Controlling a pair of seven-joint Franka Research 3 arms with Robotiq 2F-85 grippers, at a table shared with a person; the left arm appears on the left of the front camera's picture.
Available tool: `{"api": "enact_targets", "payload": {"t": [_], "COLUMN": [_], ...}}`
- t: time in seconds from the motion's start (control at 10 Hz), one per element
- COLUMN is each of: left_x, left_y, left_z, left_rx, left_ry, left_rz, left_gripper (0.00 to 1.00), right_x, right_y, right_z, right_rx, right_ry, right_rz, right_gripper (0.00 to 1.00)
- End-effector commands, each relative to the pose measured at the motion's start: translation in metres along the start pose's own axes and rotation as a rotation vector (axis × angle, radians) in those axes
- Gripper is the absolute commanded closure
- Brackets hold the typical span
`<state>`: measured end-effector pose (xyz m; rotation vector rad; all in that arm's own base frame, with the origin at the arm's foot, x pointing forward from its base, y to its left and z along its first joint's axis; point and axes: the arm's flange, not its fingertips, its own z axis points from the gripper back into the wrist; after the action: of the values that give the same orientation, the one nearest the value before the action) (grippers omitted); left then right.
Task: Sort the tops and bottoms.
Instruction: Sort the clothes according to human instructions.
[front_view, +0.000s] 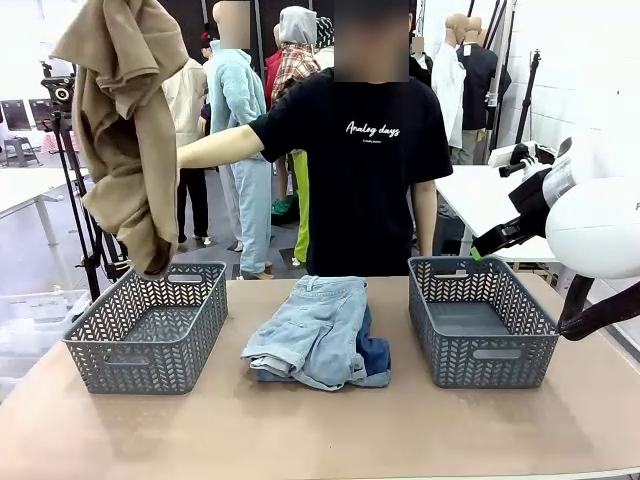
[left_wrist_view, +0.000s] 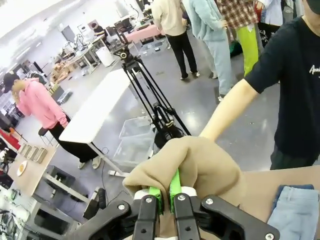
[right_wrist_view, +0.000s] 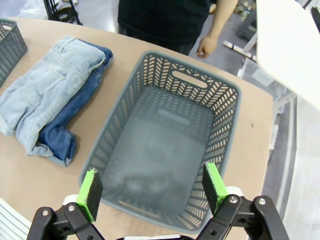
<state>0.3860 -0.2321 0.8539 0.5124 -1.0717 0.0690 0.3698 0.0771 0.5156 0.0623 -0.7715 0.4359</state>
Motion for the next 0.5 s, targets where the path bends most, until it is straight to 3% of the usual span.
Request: {"api": "enact_targets", "payload": {"t": [0.0,0.4], "left_x": [0.0054,0.0054], "left_y": [-0.0062,-0.0062], "left_z": [0.0014,0.0014], "left_rx": [-0.042,-0.042], "left_ry": [-0.007,-0.007], "left_rz": [-0.033,-0.033], "left_gripper": [1.00,1.00], "right_x": [-0.0003,-0.0003], "right_y": [-0.0002,-0.0002], "right_z": [-0.0012,-0.0012], "right_rx": [0.006,0.006], "right_ry": [-0.001,-0.001], "right_rz": [0.000,0.000], "right_gripper": [0.00,0.00]}}
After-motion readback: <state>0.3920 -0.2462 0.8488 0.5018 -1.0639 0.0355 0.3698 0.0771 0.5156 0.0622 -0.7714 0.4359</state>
